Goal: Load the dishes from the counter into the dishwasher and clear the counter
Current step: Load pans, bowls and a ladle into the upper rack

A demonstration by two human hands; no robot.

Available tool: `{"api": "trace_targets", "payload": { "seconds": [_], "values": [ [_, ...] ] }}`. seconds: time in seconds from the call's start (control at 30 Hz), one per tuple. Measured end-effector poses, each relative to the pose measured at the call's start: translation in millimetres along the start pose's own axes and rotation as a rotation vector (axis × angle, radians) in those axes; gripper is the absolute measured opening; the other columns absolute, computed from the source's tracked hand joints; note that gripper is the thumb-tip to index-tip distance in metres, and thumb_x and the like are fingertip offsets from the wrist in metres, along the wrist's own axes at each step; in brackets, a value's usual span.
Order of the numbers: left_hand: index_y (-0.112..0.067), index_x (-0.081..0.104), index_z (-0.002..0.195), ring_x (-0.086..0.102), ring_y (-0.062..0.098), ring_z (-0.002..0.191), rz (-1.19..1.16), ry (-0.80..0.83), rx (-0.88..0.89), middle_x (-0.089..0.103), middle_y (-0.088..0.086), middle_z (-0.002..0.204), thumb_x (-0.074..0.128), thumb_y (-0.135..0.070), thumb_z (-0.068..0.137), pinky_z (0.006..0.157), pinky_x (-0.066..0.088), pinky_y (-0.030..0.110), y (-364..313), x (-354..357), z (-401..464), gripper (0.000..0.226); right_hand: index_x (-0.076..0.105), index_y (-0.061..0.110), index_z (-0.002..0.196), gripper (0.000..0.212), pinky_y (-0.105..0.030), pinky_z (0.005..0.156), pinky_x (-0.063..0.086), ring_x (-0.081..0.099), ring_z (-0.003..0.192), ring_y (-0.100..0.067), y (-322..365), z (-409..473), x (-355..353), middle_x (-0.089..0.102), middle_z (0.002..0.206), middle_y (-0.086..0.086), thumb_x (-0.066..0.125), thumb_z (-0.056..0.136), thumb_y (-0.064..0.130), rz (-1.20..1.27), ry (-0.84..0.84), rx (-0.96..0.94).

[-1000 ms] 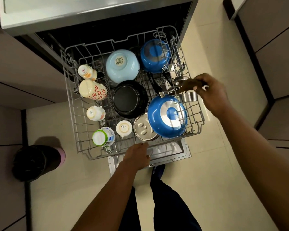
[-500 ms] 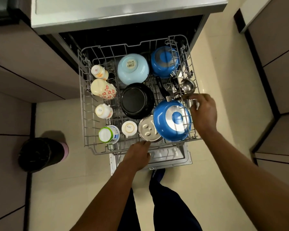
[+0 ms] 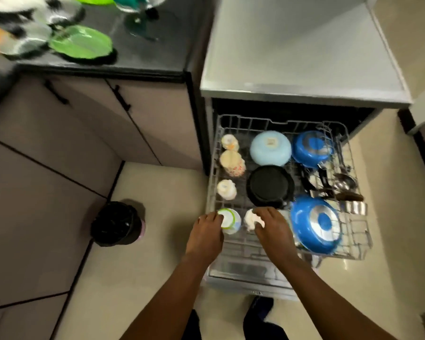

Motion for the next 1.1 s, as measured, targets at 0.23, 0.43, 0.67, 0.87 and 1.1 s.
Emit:
{"api": "trace_targets", "payload": {
  "seconds": [0.23,0.43,0.67,0.87,1.1],
  "values": [
    [-0.012,0.046,0.134,0.046,0.026,0.121,0.001,-0.137,-0.153,0.048,0.006,0.137,0.045,-0.018,0.095,0.1,0.036,0.035,149,-77,-38,0.04,0.066,0.01,0.106,0.029,-0.039,0.074,0.051,0.062,0.088,-0.034,140,44,60,0.064,0.099,-0.011,0.058,0.077,0.011,-0.021,-0.027,-0.161],
    [-0.016,0.046,0.135,0.047,0.021,0.116,-0.01,-0.316,-0.306,0.049,0.001,0.132,0.043,-0.023,0.098,0.099,0.039,0.032,256,-145,-65,0.038,0.065,0.01,0.111,0.026,-0.037,0.077,0.049,0.062,0.092,-0.027,248,81,101,0.061,0.105,-0.007,0.065,0.085,0.008,-0.016,-0.002,-0.344],
    [-0.017,0.046,0.134,0.046,0.02,0.119,0.012,-0.452,-0.43,0.048,-0.001,0.133,0.045,-0.023,0.098,0.102,0.036,0.031,338,-205,-77,0.037,0.063,0.017,0.111,0.026,-0.038,0.082,0.051,0.06,0.096,-0.021,340,132,127,0.061,0.106,0.0,0.068,0.086,0.012,0.016,0.001,-0.489],
    [-0.017,0.049,0.133,0.048,0.02,0.119,0.02,-0.522,-0.508,0.05,0.0,0.132,0.048,-0.026,0.095,0.102,0.038,0.032,395,-242,-68,0.038,0.065,0.013,0.111,0.03,-0.039,0.082,0.053,0.062,0.095,-0.023,401,192,158,0.062,0.105,-0.002,0.07,0.082,0.006,0.081,0.006,-0.549],
    [-0.017,0.049,0.133,0.047,0.021,0.121,0.022,-0.567,-0.615,0.05,0.0,0.133,0.048,-0.028,0.096,0.102,0.037,0.033,469,-290,-12,0.039,0.067,0.013,0.11,0.028,-0.031,0.08,0.053,0.063,0.092,-0.019,460,285,186,0.065,0.104,-0.002,0.07,0.083,0.005,0.124,0.038,-0.655]
  ]
}}
Point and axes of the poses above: each hand's wrist, its own z-axis towards the middle knuckle, its own x-axis out of the palm, y = z × x, the point moved 2 cm from there along z, towards the middle knuckle
